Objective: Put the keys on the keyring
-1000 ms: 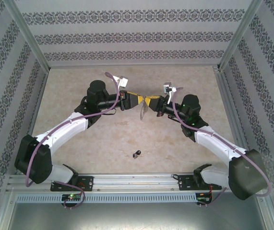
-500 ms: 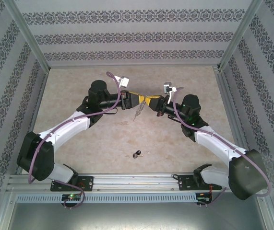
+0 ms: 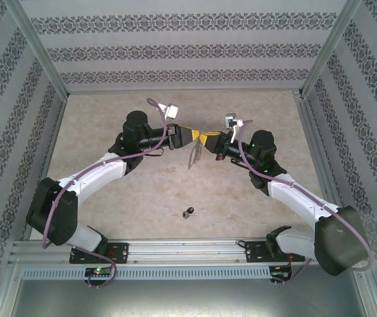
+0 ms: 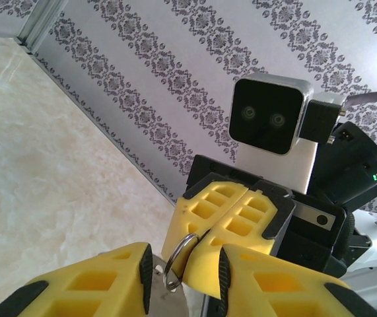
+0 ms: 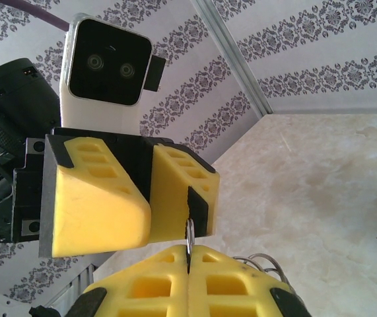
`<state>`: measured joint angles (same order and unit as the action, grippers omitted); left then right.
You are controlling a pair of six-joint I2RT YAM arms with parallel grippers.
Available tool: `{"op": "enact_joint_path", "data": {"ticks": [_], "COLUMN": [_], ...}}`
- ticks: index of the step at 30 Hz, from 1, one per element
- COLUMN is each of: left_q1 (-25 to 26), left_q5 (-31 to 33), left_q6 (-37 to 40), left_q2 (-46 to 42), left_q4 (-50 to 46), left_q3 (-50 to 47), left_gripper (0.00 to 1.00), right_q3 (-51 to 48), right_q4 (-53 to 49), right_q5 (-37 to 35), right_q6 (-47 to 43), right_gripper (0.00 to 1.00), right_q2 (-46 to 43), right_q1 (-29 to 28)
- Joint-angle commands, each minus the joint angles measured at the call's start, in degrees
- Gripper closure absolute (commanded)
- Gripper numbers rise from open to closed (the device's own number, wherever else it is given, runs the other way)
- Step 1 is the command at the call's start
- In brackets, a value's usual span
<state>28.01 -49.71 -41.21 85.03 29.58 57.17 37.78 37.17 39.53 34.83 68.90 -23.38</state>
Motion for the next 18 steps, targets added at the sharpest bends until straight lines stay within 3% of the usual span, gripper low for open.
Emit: {"op": "enact_joint_path", "data": {"ticks": [1,10,18], "left_q1": [-0.3,0.4,0.6], "left_q5": [-1.7,-1.8,-1.7], "left_q6": [-2.3,-2.4,-2.4], "left_q2": [1.0,2.0,2.3], "left_q4": [5.4,5.9,6.5], "left_q3": [-0.6,-0.7,-1.0], "left_gripper": [0.68,0.71,0.84], "right_q3": [0.9,0.8,0.7], "right_q4": [3.7,3.4,3.1], "right_q5": [0.6,0.3,0.2], "right_q6": [0.6,0.4,0.4], "right_gripper": [1.00,1.00,1.00], "right_q2": [-0.6,-0.9,-0.5], "right_q1": [-0.1,0.0,0.1]}}
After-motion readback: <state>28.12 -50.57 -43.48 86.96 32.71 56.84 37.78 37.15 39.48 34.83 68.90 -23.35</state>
